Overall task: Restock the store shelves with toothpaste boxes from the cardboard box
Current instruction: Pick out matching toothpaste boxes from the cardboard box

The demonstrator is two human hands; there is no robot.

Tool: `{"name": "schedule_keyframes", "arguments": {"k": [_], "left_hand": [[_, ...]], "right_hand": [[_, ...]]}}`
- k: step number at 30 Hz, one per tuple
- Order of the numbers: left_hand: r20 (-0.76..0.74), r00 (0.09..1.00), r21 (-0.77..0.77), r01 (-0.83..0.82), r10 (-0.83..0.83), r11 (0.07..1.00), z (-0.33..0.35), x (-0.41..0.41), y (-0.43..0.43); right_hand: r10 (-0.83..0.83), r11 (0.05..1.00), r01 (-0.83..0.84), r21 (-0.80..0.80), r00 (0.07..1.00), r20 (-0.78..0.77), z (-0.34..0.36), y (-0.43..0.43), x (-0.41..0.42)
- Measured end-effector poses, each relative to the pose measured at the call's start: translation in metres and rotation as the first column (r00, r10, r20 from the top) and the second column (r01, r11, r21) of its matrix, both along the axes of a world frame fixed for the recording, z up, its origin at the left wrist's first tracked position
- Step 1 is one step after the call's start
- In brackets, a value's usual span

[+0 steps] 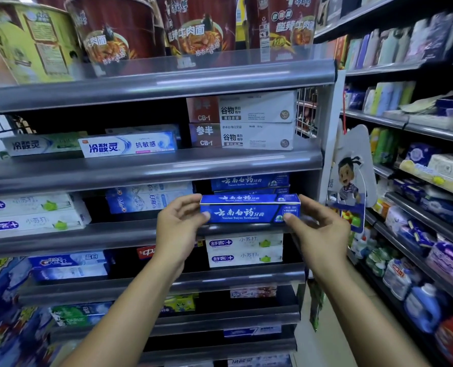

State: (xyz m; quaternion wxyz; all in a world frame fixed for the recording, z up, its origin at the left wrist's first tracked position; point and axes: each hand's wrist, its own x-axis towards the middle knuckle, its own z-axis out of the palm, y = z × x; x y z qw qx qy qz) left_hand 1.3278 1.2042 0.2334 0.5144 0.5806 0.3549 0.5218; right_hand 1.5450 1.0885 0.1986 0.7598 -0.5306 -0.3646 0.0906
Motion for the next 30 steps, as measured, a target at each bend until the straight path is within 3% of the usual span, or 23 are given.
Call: {"name": "schedule_keyframes", "arguments": {"k": [4,8,11,13,16,19,25,30], "left_hand": [[-0.088,0.995,0.088,-0.03,0.038,0.996,0.007,0.013,0.012],[-0.249,0.961,0.135,-0.086,0.118,0.987,0.01,0.023,0.032],[-0.505,0.837,0.257,-0.088,0.212,0.962,0.008,0.029,0.041],[-0.616,0.742,0.328,-0.065,0.266,0.942,0.008,0.031,0.042],[-0.681,0.686,0.312,-0.046,0.257,0.949,0.014,0.031,0.048],[-0.7,0.688,0.239,-0.028,0.192,0.971,0.021,0.031,0.055],[-0.667,0.738,0.116,-0.036,0.105,0.993,0.023,0.04,0.067],[-0.59,0.807,0.094,0.018,0.041,0.995,0.018,0.048,0.068]], "right_hand": [[-0.059,0.998,0.061,-0.022,0.996,0.073,0.012,0.024,0.005],[-0.148,0.97,0.184,-0.16,0.966,0.213,0.014,0.042,0.013],[-0.197,0.875,0.384,-0.294,0.838,0.51,0.011,0.046,0.018],[-0.15,0.83,0.433,-0.352,0.781,0.606,0.009,0.048,0.019],[-0.147,0.811,0.422,-0.405,0.817,0.558,0.013,0.047,0.018],[-0.141,0.805,0.383,-0.452,0.865,0.482,0.023,0.049,0.017],[0.057,0.794,0.111,-0.598,0.965,0.255,0.047,0.057,0.03],[0.097,0.81,0.079,-0.581,0.959,0.266,0.047,0.056,0.039]]}}
